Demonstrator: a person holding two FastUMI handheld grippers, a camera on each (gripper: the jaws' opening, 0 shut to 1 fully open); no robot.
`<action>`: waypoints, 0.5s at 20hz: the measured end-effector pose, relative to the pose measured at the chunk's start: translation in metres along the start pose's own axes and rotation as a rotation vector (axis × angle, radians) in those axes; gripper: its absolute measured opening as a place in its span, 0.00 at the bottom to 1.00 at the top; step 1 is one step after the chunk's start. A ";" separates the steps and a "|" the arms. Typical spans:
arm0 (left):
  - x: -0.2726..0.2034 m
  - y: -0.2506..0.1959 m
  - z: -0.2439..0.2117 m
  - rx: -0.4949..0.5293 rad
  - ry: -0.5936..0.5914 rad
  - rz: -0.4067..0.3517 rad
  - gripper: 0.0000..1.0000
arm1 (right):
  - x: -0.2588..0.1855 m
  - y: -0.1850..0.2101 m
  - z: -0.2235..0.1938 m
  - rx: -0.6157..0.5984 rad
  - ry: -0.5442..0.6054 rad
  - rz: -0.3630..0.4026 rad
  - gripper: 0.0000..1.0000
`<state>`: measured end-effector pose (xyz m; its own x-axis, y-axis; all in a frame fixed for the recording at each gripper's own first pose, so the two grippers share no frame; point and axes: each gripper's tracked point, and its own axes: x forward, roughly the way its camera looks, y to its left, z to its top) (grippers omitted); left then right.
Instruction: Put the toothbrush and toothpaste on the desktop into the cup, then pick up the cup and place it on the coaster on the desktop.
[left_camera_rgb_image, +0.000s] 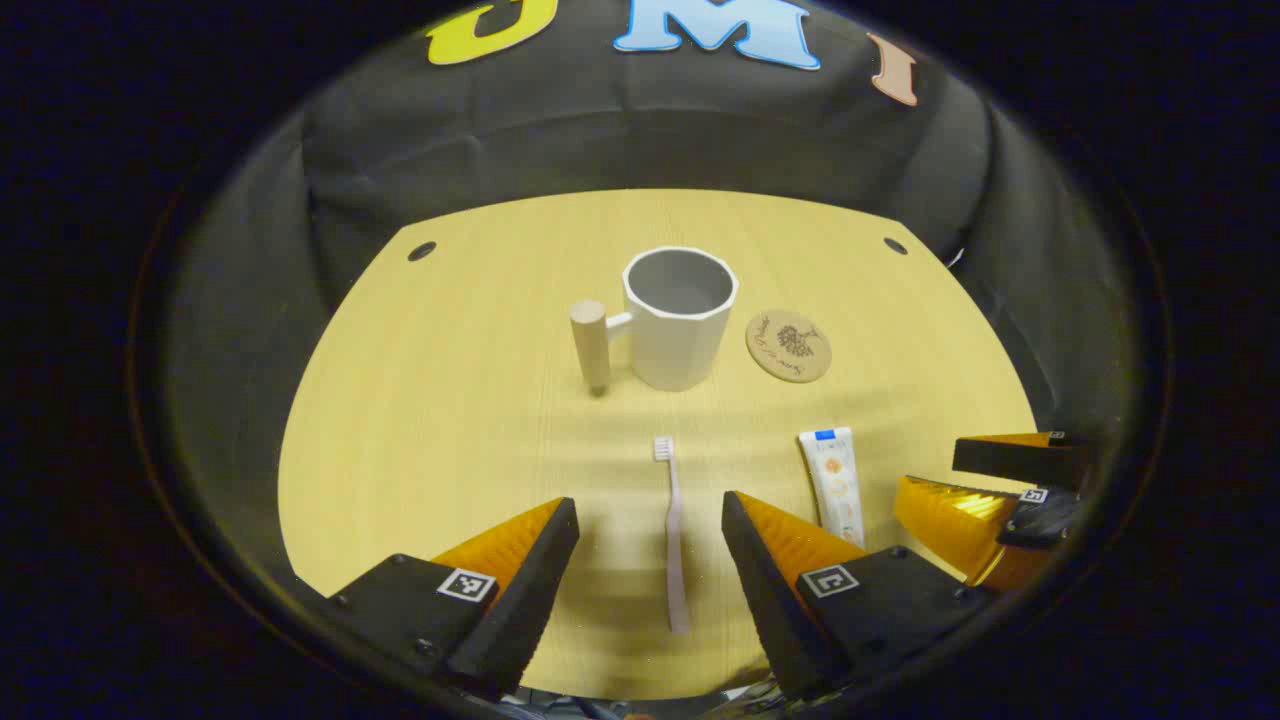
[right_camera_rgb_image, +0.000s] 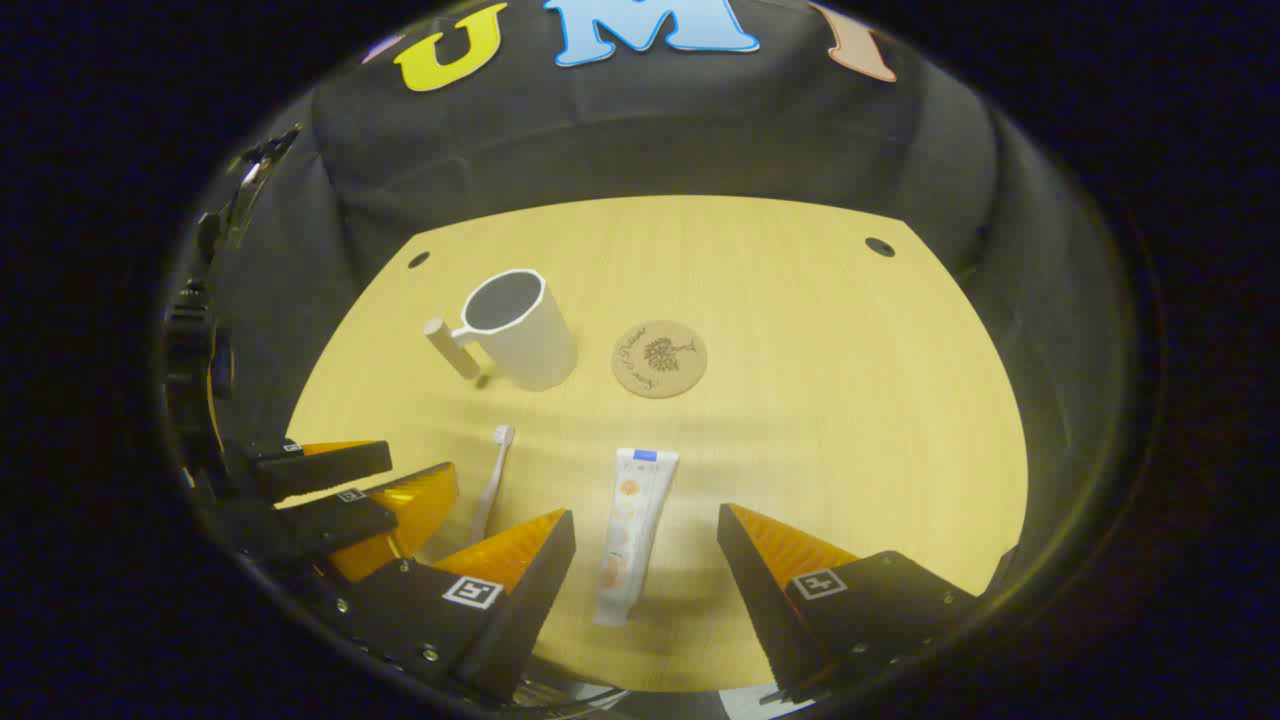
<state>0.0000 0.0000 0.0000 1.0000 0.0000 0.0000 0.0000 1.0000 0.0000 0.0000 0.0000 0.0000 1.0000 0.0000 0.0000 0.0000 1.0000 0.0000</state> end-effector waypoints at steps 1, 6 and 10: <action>0.003 0.000 -0.004 0.003 0.017 0.004 0.95 | 0.003 0.001 -0.003 0.006 0.018 0.000 0.89; 0.022 0.003 -0.013 0.005 0.084 0.018 1.00 | 0.019 0.001 -0.017 0.044 0.086 -0.010 0.76; 0.033 0.004 -0.017 0.000 0.115 0.020 0.89 | 0.029 0.002 -0.019 0.061 0.110 -0.008 0.76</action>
<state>0.0333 0.0035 -0.0172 0.9932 0.0198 -0.1148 -0.0197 0.9998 0.0013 0.0288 0.0022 -0.0188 0.9939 -0.0048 -0.1097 0.0115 0.9981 0.0608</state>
